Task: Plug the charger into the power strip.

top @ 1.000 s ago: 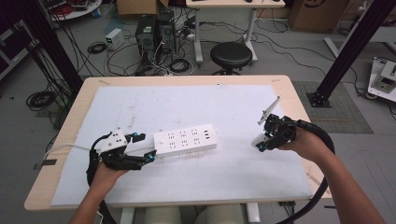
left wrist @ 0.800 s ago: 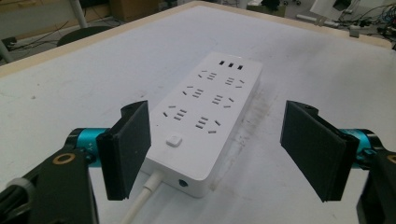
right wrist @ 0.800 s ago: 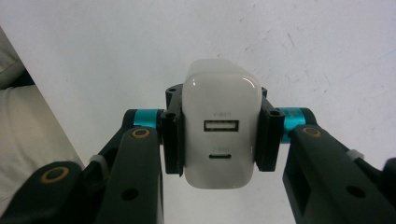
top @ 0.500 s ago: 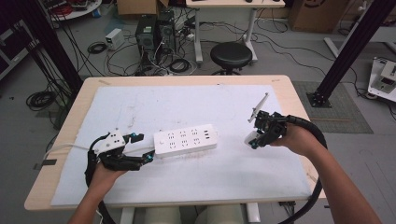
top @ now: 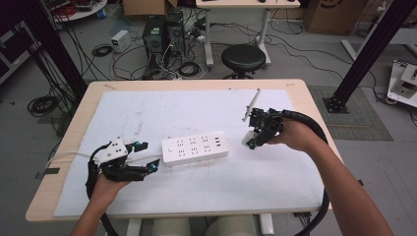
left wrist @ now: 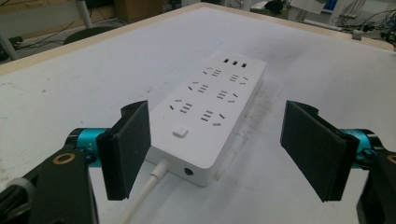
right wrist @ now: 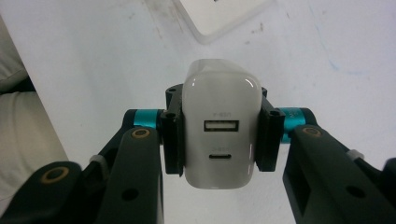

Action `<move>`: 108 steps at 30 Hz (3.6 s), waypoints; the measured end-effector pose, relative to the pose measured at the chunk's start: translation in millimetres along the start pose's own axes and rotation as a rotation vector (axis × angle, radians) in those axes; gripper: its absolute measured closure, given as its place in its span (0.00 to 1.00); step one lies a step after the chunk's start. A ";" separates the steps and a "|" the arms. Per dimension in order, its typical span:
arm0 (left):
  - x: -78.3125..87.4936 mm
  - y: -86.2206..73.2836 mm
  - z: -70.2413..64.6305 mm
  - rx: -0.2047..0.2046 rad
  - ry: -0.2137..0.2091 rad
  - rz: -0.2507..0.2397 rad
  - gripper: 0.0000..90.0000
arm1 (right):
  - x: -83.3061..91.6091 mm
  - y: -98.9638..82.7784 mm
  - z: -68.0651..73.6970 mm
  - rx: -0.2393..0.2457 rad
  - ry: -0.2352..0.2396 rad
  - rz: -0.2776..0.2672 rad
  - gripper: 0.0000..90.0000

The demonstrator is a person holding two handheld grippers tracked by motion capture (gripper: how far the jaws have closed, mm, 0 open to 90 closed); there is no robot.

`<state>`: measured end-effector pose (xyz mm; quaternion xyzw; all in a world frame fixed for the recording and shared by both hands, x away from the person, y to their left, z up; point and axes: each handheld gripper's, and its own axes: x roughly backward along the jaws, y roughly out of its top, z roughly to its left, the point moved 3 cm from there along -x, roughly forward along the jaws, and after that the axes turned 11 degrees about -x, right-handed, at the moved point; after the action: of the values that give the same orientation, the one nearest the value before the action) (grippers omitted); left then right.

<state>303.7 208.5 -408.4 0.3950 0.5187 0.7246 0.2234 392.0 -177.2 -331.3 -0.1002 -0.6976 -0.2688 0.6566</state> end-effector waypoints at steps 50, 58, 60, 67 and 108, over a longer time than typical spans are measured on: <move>19.8 -18.0 -1.0 0.040 0.056 -0.029 0.28 | -42.9 125.4 13.6 0.361 -0.009 0.113 0.70; 22.3 -19.6 -0.7 0.045 0.066 -0.026 0.28 | -53.7 134.1 17.6 0.407 -0.008 0.130 0.70; 23.4 -20.2 -1.1 0.044 0.068 -0.025 0.28 | -57.7 135.4 18.4 0.421 -0.011 0.131 0.70; 27.1 -22.0 -1.8 0.047 0.078 -0.021 0.28 | -70.1 140.8 23.7 0.440 -0.021 0.152 0.70; 21.0 -23.6 0.1 0.062 0.074 -0.022 0.28 | -103.5 148.5 21.7 0.493 -0.012 0.237 0.71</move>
<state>289.4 232.5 -423.2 0.3691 0.5531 0.7197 0.1997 458.6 -20.1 -395.4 -0.0200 -0.7292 -0.0116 0.6839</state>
